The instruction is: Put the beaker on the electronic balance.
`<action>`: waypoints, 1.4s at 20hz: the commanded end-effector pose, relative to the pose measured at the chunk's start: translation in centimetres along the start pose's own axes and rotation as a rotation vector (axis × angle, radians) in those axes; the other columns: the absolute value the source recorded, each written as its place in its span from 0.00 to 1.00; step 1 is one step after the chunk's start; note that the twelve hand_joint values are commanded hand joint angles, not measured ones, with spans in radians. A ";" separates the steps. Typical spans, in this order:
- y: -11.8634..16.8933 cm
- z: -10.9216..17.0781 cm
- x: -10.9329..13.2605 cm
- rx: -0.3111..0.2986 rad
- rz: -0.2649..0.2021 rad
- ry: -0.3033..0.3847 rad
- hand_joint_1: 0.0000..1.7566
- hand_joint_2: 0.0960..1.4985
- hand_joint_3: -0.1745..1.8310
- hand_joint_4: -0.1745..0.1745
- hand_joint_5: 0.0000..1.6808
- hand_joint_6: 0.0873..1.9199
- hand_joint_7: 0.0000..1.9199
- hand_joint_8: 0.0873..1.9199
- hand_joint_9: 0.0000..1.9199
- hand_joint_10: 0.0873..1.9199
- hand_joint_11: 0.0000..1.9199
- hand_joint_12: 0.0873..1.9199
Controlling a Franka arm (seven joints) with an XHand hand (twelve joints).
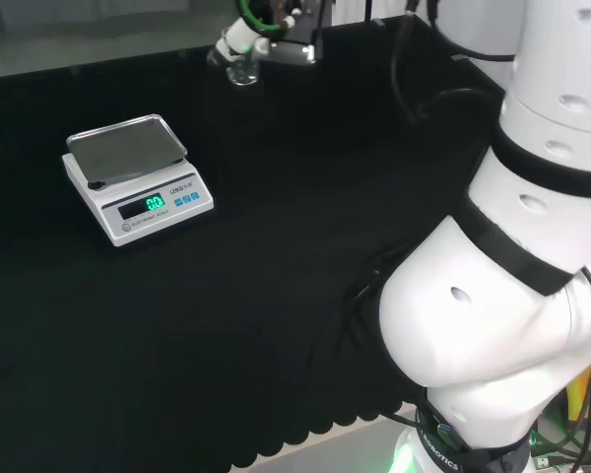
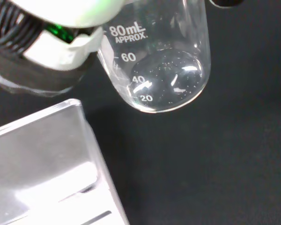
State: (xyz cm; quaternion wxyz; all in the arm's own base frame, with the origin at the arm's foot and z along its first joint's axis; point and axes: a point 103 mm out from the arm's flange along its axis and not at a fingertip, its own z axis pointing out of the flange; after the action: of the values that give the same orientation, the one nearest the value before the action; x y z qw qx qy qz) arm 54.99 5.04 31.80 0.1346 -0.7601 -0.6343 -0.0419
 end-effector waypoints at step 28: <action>11.6 15.4 14.4 0.201 -0.146 0.059 0.68 0.28 0.56 0.00 0.78 0.36 1.00 0.09 1.00 0.30 0.84 0.36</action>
State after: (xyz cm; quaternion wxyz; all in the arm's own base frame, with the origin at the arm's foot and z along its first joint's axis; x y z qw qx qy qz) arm 67.38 20.20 19.83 0.2067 -0.6945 -0.6892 -0.0015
